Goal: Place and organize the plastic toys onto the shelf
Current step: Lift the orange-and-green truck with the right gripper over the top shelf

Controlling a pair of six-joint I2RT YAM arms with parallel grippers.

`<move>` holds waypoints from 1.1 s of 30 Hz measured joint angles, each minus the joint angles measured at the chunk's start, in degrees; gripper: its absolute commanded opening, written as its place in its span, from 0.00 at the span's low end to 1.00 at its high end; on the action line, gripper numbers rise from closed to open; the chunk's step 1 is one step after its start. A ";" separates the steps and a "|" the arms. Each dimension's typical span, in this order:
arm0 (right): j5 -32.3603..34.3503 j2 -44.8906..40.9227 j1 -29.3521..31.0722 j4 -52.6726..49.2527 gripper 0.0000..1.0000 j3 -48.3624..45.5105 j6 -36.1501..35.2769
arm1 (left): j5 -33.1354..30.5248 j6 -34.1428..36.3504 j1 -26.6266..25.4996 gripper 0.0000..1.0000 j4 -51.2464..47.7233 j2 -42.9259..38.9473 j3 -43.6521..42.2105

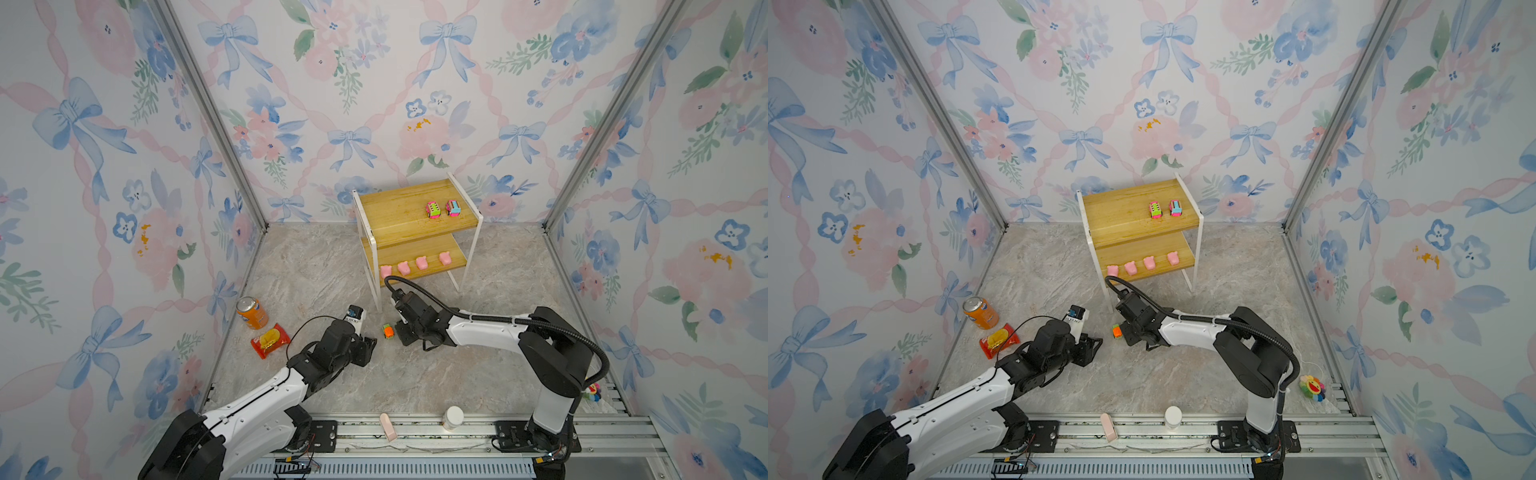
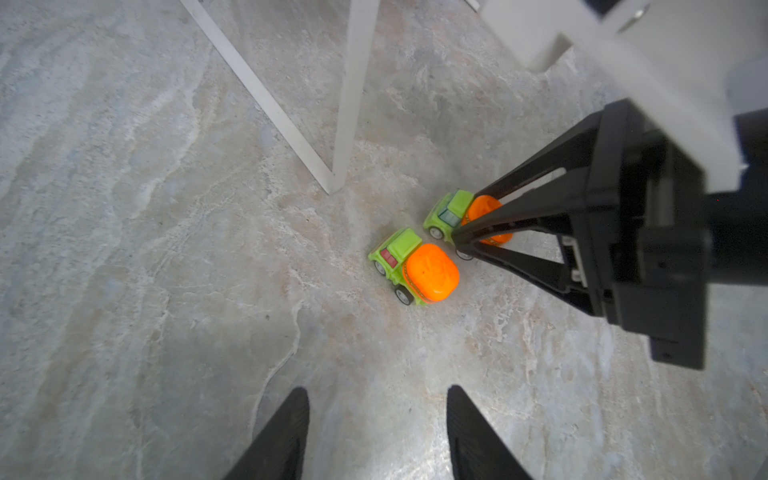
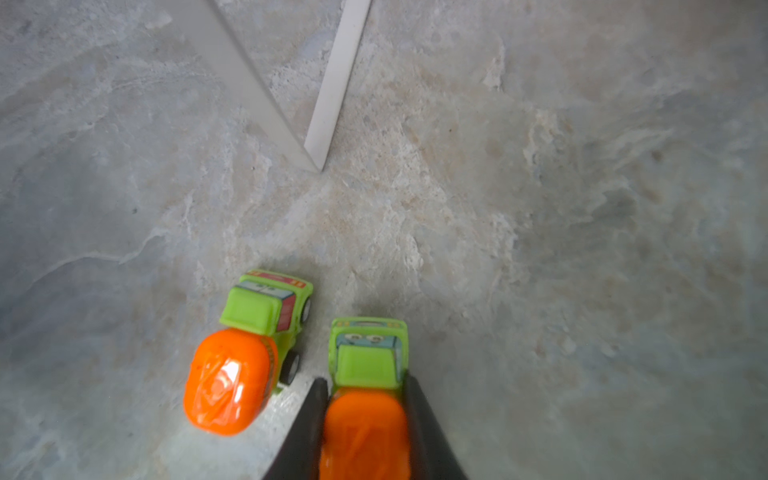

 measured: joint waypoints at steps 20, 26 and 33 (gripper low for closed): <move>0.31 -16.24 -1.16 -33.77 0.18 45.66 -5.09 | 1.73 0.04 0.35 0.54 0.20 -0.46 0.00; 4.28 -13.81 -5.55 -33.16 0.18 50.64 -5.57 | 2.34 0.04 0.35 0.54 0.20 -0.46 0.00; 8.15 -4.98 -7.17 -32.98 0.18 60.28 -5.73 | 2.60 0.04 0.35 0.54 0.20 -0.46 0.00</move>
